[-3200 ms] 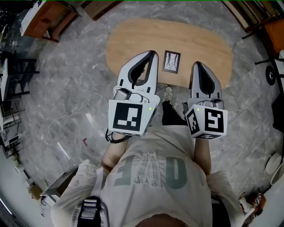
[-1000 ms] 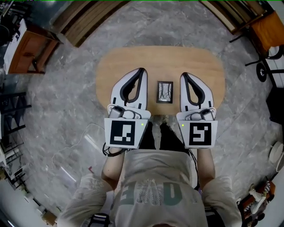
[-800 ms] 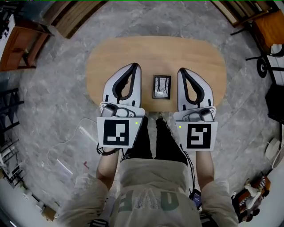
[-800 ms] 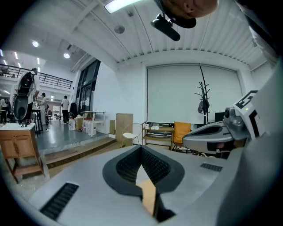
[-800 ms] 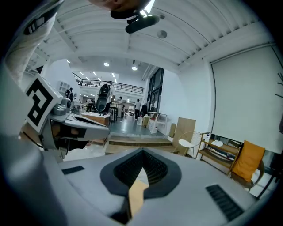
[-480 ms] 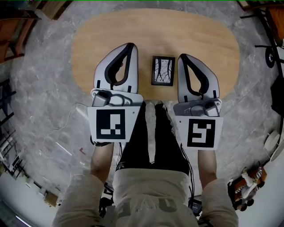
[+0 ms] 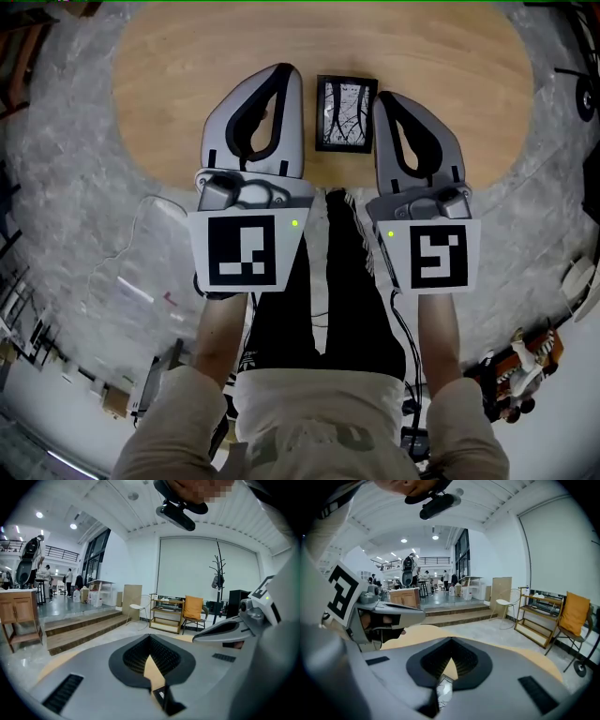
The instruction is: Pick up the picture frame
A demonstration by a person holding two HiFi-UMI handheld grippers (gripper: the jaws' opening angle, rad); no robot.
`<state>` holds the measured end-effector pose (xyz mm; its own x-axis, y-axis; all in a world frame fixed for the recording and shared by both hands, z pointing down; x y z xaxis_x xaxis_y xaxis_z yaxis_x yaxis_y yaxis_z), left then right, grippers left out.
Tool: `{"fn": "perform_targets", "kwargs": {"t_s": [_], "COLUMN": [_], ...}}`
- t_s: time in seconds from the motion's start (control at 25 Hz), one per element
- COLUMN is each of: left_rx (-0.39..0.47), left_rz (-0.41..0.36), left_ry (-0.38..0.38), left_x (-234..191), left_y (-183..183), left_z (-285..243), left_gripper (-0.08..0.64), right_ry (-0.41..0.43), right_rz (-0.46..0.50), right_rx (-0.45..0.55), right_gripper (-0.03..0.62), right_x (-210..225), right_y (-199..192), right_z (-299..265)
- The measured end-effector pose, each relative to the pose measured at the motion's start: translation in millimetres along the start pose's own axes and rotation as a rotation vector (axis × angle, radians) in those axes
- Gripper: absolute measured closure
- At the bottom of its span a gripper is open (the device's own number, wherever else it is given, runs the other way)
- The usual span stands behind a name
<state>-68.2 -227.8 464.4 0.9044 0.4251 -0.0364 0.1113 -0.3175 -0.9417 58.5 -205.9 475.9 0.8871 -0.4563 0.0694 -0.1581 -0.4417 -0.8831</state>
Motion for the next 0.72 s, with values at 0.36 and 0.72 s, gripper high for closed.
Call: {"fn": "perform_targets", "kwargs": {"t_s": [0.36,0.72], "left_rx": [-0.034,-0.061], "left_rz": [0.017,0.021], "left_ry": [0.008,0.033], "left_x": [3,-9], "left_y": [-19,-27], "left_z": [0,7], "left_gripper": [0.551,0.551], "right_ry": [0.05,0.211], "right_rz": [0.091,0.263], "right_rx": [-0.054,-0.242], "right_gripper": [0.588,0.588], "right_x": [-10,-29], "right_y": [-20,-53], "right_z": [-4,-7]}}
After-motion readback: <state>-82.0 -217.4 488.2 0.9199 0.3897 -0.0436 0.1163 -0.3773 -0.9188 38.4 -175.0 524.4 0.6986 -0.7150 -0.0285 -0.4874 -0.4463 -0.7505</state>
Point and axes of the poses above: the fingertips, and each gripper's own axes: z backward along the fingers, x to its right, y out of its top, the point moved 5 cm from there along z, backward along the fingers, and after that the axes turned 3 degrees about -z, right-handed, at the moved point
